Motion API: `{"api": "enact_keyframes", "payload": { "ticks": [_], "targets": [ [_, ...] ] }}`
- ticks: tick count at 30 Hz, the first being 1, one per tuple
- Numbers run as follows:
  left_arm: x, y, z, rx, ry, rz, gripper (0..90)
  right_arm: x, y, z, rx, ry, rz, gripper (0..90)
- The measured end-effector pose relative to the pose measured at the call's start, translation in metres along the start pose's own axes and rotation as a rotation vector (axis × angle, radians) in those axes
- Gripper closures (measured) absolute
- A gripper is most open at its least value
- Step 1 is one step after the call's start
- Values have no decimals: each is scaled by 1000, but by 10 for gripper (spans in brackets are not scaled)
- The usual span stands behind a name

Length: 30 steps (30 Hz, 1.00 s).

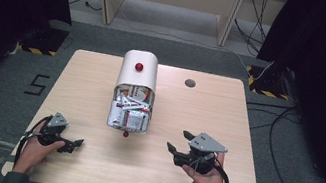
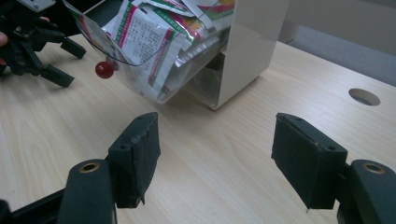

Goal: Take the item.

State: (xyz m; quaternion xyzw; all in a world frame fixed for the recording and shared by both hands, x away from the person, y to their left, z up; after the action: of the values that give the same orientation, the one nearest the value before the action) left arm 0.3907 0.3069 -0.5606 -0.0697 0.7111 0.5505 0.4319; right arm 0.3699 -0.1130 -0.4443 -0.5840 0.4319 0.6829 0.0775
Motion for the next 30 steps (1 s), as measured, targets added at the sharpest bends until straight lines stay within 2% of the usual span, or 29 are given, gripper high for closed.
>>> {"api": "enact_keyframes", "payload": {
  "ticks": [12,30],
  "targets": [
    [0,0,0,0,1,0,0,-17,-7,12,-49,48,-28,412],
    [0,0,0,-1,0,0,0,-40,-23,34,-101,96,-53,455]
  ]
}}
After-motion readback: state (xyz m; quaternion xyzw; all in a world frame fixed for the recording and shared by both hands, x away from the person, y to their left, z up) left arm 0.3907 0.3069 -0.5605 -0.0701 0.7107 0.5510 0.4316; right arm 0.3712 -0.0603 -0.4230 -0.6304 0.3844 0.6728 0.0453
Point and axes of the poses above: each handheld gripper's, and its own axes: y roughly backward along the jaws, x roughly out of its underside, z roughly to its left, the point moved 5 cm from there along -y, roughly forward along the jaws, and after that the axes turned 3 degrees about z, right-handed, at the moved point
